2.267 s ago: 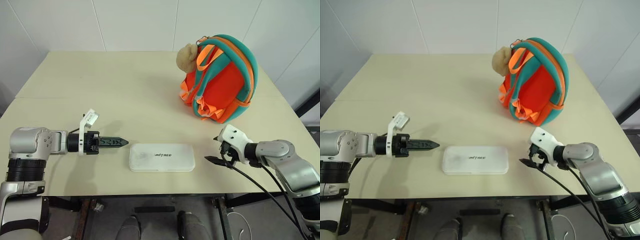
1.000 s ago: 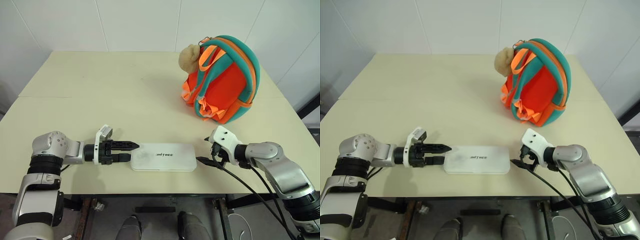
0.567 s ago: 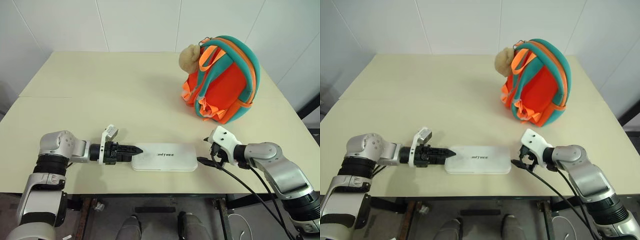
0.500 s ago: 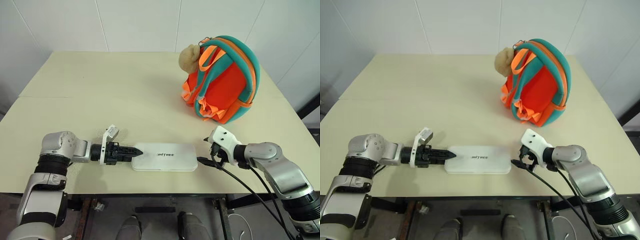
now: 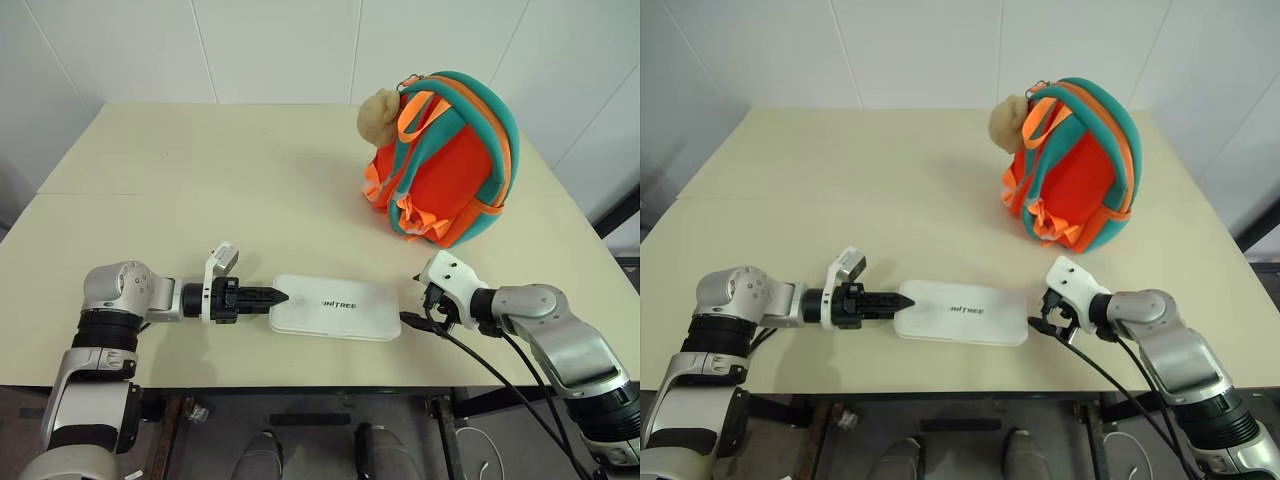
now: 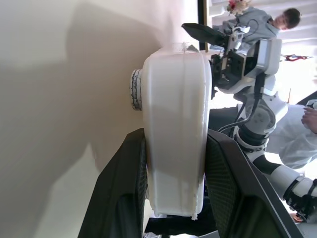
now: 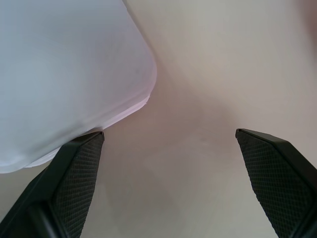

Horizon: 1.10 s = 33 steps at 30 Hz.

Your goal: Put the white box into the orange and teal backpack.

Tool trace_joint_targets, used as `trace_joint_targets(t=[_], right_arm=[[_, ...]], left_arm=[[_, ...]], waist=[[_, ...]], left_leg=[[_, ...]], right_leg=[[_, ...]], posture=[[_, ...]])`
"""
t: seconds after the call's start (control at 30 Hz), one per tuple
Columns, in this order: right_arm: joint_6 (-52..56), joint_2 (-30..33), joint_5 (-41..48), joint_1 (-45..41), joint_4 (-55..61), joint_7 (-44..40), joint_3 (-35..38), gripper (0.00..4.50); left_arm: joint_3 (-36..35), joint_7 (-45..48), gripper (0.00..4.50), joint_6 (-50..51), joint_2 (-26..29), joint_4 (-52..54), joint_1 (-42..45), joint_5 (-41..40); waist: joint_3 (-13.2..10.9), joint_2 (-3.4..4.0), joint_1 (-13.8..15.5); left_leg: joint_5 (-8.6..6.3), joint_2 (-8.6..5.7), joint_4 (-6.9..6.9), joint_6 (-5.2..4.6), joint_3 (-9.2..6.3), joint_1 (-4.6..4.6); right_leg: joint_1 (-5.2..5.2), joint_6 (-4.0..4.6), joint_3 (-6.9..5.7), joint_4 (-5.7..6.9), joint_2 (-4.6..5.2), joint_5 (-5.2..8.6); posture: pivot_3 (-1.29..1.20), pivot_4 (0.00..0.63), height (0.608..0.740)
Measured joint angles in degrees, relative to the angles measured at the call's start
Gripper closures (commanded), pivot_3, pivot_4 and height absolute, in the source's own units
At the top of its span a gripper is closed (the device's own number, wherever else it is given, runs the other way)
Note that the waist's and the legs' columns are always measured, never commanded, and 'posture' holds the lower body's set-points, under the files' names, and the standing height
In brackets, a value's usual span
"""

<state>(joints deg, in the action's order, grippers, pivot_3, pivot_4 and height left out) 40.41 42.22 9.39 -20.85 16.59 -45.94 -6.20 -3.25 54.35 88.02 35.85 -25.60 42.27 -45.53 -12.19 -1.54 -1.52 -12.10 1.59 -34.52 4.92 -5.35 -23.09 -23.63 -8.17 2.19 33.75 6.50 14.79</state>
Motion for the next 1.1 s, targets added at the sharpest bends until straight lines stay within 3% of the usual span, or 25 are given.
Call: trace_joint_targets(t=[0.27, 0.5, 0.77, 1.1], right_arm=[[2.3, -8.1, 5.1, -4.5, -0.6, 7.3, 9.7, 0.00], [1.6, -15.5, 7.7, -13.9, -8.4, 15.3, 15.5, 0.00], [-5.6, -20.6, 7.7, -26.2, -27.1, 21.7, 17.9, 0.00], [-12.7, -25.2, 8.4, -34.0, -37.4, 21.9, 17.5, 0.00]], left_arm=[[-11.7, -3.1, 3.31, 2.2, -1.7, -0.5, 1.0, -1.6], [-23.9, -9.6, 3.31, 4.1, -6.0, 0.1, 4.6, -3.8], [-31.9, -16.8, 3.31, 4.4, -9.4, 1.7, 5.2, -6.2], [-43.5, -23.4, 3.31, 4.2, -7.8, 4.4, 5.2, -7.6]], waist=[[0.0, -0.01, -0.1], [0.0, 0.00, -0.1], [0.0, 0.02, -0.4], [0.0, 0.03, -0.5]], left_leg=[[0.00, 0.00, 0.11, 0.00, -0.03, -0.01], [0.01, 0.00, 0.22, 0.02, -0.02, 0.01], [0.02, 0.00, 0.51, 0.09, -0.02, 0.00], [-0.01, 0.00, 0.62, 0.16, -0.02, -0.06]], right_leg=[[-0.06, -0.19, -0.01, 0.04, -0.01, -0.10], [-0.06, -0.84, -0.01, 0.00, 0.00, -0.45], [-0.21, -0.86, 0.00, 0.04, -0.01, -0.47], [-0.24, -0.89, 0.00, 0.05, -0.02, -0.46]], posture=[[0.00, 0.150, 0.740], [0.00, 0.150, 0.740], [0.00, 0.150, 0.740], [0.00, 0.150, 0.740]])
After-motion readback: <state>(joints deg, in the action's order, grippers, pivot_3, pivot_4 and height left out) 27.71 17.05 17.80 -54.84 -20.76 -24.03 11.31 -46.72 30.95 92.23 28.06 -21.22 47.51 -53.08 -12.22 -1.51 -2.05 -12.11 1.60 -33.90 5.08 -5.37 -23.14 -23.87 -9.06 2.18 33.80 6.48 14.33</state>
